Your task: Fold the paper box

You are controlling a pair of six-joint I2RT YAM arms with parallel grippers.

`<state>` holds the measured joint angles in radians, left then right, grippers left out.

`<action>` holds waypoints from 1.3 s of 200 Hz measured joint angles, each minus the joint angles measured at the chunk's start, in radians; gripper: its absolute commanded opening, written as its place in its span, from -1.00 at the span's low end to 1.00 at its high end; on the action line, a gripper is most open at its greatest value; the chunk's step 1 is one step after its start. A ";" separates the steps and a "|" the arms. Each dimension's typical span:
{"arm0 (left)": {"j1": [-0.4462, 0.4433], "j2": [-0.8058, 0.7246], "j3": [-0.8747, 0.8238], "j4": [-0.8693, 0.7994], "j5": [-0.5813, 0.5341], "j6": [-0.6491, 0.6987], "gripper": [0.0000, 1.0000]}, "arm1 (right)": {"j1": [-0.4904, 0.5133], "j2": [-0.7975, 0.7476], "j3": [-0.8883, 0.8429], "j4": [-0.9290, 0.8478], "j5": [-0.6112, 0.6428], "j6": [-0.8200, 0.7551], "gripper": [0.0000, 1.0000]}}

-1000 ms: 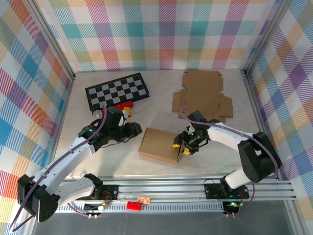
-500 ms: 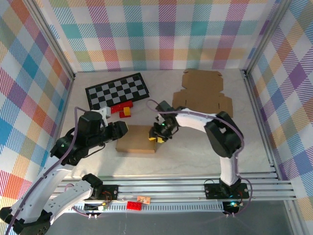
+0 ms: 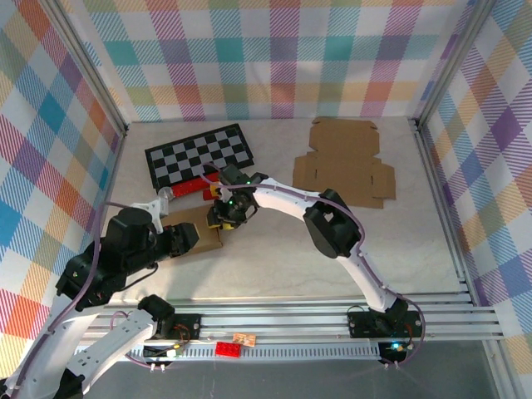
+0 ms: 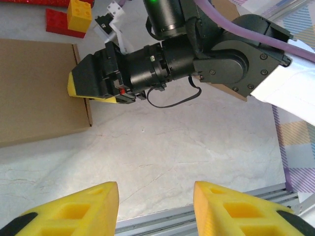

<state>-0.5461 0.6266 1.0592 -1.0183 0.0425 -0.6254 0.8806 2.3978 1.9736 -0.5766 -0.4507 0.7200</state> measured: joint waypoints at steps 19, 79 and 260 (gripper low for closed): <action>0.000 0.003 0.005 -0.013 0.000 0.020 0.02 | 0.005 0.024 0.033 0.002 -0.003 -0.003 -0.10; 0.000 -0.006 -0.024 0.059 0.009 0.019 0.93 | 0.005 -0.073 -0.084 0.020 0.087 -0.003 0.13; -0.135 0.942 -0.017 0.941 0.164 -0.406 0.13 | -0.866 -0.693 -0.768 0.099 0.180 0.159 -0.09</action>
<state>-0.6807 1.5688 1.0420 -0.0772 0.2066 -1.0309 0.0143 1.7050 1.2060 -0.4774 -0.2703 0.8791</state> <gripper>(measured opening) 0.584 0.458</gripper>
